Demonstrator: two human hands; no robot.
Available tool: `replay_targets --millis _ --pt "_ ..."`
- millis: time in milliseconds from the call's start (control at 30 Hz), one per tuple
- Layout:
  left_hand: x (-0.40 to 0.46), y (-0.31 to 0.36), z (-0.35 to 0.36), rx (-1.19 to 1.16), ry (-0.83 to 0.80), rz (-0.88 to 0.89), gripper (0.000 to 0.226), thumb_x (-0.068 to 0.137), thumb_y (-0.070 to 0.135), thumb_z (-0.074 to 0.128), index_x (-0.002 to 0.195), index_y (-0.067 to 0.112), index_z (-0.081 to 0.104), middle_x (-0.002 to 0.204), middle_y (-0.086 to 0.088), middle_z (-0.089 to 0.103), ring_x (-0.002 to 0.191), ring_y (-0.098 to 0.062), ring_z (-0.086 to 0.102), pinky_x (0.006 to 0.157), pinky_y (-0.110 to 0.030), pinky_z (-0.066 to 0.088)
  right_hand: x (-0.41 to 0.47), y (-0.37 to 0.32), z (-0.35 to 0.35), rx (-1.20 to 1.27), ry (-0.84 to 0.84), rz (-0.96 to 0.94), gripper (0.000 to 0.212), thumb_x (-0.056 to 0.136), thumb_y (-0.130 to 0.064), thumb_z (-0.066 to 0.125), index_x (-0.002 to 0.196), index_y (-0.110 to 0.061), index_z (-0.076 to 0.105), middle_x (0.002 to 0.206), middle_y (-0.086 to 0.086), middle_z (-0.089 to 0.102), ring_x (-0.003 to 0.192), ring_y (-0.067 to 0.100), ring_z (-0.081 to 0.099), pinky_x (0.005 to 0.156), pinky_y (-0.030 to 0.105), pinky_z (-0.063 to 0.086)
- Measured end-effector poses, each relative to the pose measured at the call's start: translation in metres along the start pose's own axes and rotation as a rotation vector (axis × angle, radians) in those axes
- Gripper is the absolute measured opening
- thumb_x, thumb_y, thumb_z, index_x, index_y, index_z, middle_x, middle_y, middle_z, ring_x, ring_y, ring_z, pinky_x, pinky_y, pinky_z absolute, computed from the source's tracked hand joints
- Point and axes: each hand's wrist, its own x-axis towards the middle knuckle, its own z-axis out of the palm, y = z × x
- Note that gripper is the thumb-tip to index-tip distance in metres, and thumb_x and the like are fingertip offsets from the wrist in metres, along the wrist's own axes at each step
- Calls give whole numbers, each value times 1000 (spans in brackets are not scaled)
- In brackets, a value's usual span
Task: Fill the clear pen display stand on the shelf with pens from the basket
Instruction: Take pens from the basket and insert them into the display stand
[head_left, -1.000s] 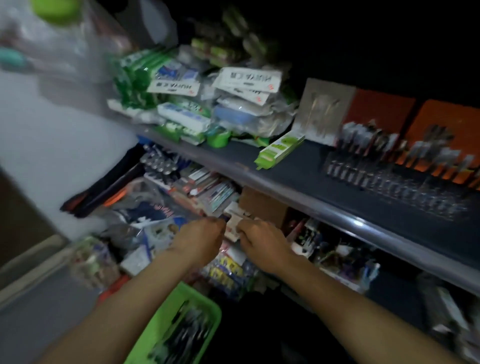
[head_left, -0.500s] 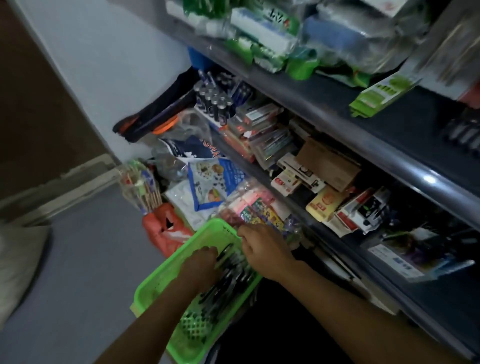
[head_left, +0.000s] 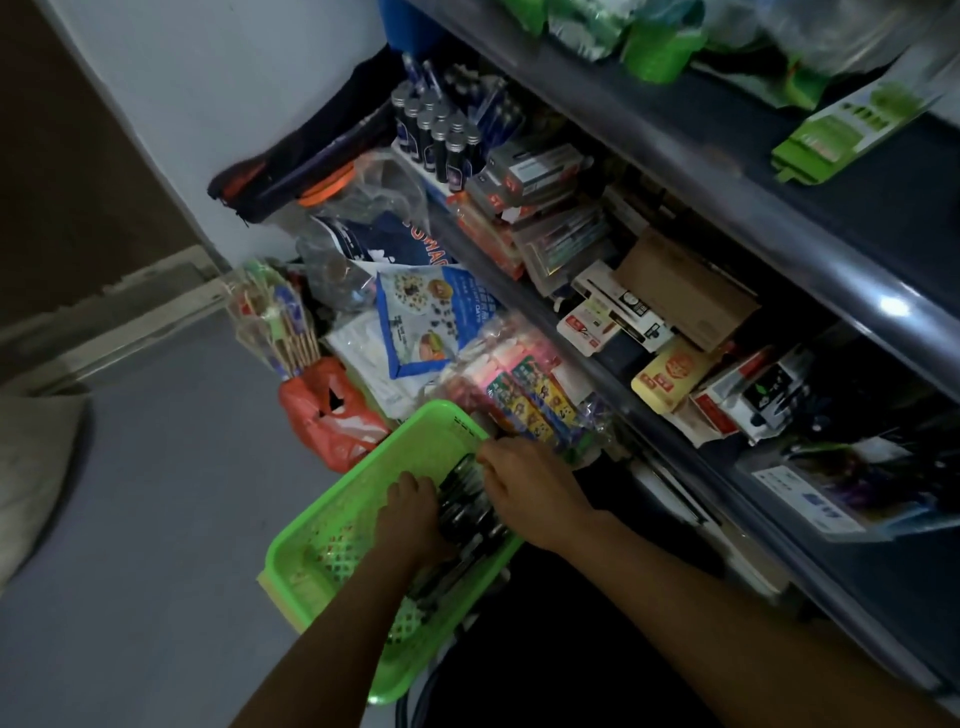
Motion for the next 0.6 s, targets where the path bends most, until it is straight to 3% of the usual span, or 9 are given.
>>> replay_targets --millis 167,333,433,500,600 --pt "4 9 4 -80 -46 -73 78 62 32 82 118 5 34 120 -14 43 111 -32 47 85 -42 47 0 1 0 24 -5 -18 15 94 -14 47 99 -6 60 103 16 62 95 34 57 71 41 43" --pt "5 11 12 -176 10 -117 72 72 23 75 122 4 27 117 -15 48 107 -35 51 77 -42 45 -2 2 2 19 -11 -17 16 93 -15 46 98 -8 59 97 13 65 91 34 59 74 42 45" --pt "5 12 17 -220 43 -105 81 77 30 71 130 2 17 115 -17 52 104 -37 54 75 -42 44 -3 2 3 37 -12 -11 14 93 -15 47 97 -8 59 95 13 65 91 35 58 73 41 44" --pt "5 11 19 -260 40 -102 74 79 34 68 128 1 24 115 -18 54 105 -37 55 77 -40 43 -4 2 3 55 -14 -6 13 93 -14 47 95 -8 59 94 13 64 90 35 57 72 41 43" --pt "7 8 17 -276 17 -84 46 82 40 65 106 8 42 112 -17 57 104 -34 56 76 -36 41 -5 2 2 75 -18 -4 13 94 -14 47 92 -7 57 93 13 63 88 35 57 70 41 42"
